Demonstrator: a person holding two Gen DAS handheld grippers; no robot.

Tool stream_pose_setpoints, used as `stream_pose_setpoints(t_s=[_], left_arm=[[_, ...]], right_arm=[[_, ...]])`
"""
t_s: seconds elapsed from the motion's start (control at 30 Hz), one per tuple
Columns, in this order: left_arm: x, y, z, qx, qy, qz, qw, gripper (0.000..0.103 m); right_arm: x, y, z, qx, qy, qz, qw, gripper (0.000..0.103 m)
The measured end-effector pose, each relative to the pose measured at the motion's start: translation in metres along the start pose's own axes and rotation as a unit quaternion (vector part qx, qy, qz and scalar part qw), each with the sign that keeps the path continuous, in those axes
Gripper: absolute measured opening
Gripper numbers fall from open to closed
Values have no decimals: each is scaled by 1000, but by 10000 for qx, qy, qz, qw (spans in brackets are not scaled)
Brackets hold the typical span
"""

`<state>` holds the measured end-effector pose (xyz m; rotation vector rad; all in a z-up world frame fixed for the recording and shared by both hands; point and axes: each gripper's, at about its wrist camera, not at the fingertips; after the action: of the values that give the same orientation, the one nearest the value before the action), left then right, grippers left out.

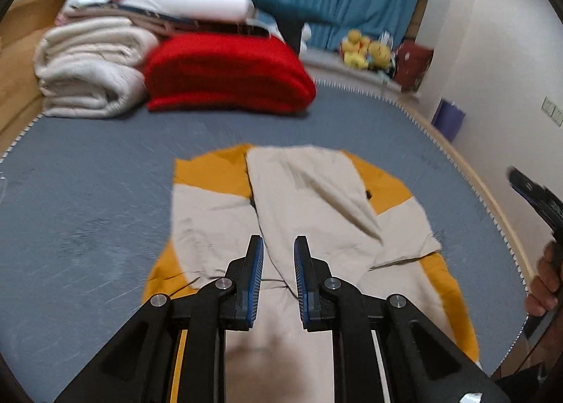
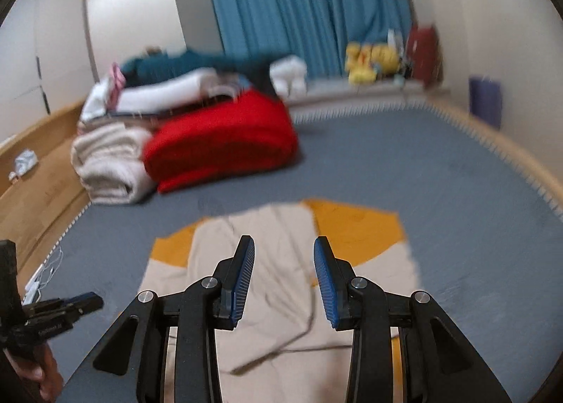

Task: Fold large clothes

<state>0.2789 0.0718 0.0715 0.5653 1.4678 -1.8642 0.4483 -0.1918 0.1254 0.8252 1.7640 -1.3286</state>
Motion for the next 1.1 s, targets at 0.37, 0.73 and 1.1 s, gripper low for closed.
stream_pose_setpoints(t_s=[0.37,0.73,1.1], left_arm=[[103,-148,-40,-25,-117,82,9999,15],[197,-103,-129,-259,-1723,-1547,9725,7],[239,-58,-154,-768,-2242,-2671,9341,17]], right_arm=[[59,-223,100,460,109,-126,9988,37],[185,-198,163,671,951,-1621,9799,24],[242,-151,178,883,1174,-3030,9416,26]])
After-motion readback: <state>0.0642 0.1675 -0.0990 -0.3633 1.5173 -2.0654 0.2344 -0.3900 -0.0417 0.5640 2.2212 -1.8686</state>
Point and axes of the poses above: each gripper's, at about its wrist camera, not at the fingertips, and y roughly the way its jaws point, z to its right, x to its underside, and after that the axes turned 3 degrees about -y, right-handed
